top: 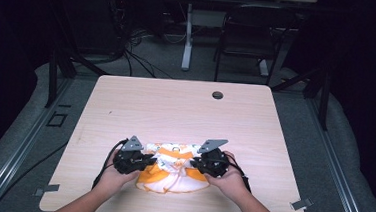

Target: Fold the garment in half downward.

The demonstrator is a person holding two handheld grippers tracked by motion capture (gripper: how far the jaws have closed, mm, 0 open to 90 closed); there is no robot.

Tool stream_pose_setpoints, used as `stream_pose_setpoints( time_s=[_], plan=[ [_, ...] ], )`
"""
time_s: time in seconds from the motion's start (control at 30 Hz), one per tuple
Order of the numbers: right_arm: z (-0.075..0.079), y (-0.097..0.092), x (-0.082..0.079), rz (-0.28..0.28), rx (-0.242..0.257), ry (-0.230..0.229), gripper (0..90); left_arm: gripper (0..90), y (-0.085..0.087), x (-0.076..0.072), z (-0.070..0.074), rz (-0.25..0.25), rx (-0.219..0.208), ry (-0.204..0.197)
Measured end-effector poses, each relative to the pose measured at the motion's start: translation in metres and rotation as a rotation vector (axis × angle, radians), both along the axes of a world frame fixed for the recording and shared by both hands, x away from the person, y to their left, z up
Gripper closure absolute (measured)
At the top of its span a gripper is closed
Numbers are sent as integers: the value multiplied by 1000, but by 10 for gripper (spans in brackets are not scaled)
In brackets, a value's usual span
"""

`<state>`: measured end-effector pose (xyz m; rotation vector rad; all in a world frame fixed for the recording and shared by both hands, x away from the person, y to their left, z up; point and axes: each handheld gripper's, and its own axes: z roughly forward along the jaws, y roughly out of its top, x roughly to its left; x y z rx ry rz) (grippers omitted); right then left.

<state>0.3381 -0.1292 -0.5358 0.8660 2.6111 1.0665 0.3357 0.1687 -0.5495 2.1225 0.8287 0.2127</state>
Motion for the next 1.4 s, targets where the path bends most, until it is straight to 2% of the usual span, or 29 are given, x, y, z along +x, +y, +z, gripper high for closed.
stream_pose_setpoints(
  time_s=[0.13, 0.27, 0.37, 0.4, 0.43, 0.47, 0.53, 0.63, 0.73, 0.77, 0.9, 0.93, 0.97, 1.07, 1.1, 1.13, 1.2, 1.4],
  plan=[
    [5, -5, -3, -3, 27, 6, 677, 706, 6, -2, 11, 9, -34, 6],
    [18, -11, -6, -15, 68, -1, 630, 683, 14, -2, 28, 12, -62, 2],
    [24, -15, -5, -21, 89, 0, 632, 693, 15, 0, 33, 19, -46, -10],
    [29, -17, -3, -32, 112, 5, 684, 744, 15, 4, 36, 32, -31, -10],
    [29, -17, -3, -32, 112, 5, 684, 775, 15, 4, 36, 32, -31, -10],
    [31, -18, -2, -42, 116, 1, 731, 775, 14, 7, 36, 41, -20, -8],
    [32, -14, 6, -61, 89, -19, 847, 879, 9, 13, 33, 54, -3, -2],
    [28, -9, 14, -70, 68, -15, 881, 896, 1, 25, 25, 68, 25, 18],
    [16, 2, 25, -74, 24, -9, 894, 899, -6, 32, 17, 76, 9, 48],
    [16, 2, 25, -74, 24, -9, 894, 900, -6, 32, 17, 76, 9, 48],
    [10, 7, 26, -61, 6, 10, 894, 900, -9, 26, 19, 49, 6, 44],
    [11, 7, 22, -46, 30, 14, 894, 900, -10, 21, 21, 29, -3, 43],
    [11, 7, 22, -46, 30, 14, 894, 900, -10, 21, 21, 29, -3, 43],
    [14, 5, 11, -13, 48, 21, 894, 900, -10, 12, 22, 4, -7, 50],
    [14, 5, 11, -13, 48, 21, 894, 900, -10, 8, 21, -3, -10, 53],
    [14, 5, 3, 2, 46, 22, 895, 900, -10, 1, 19, -17, -13, 62],
    [13, 4, 0, 9, 42, 24, 895, 900, -10, -2, 18, -23, -11, 66],
    [4, 2, -18, 46, 41, 49, 894, 900, -11, -17, 14, -47, -6, 78]
  ],
)
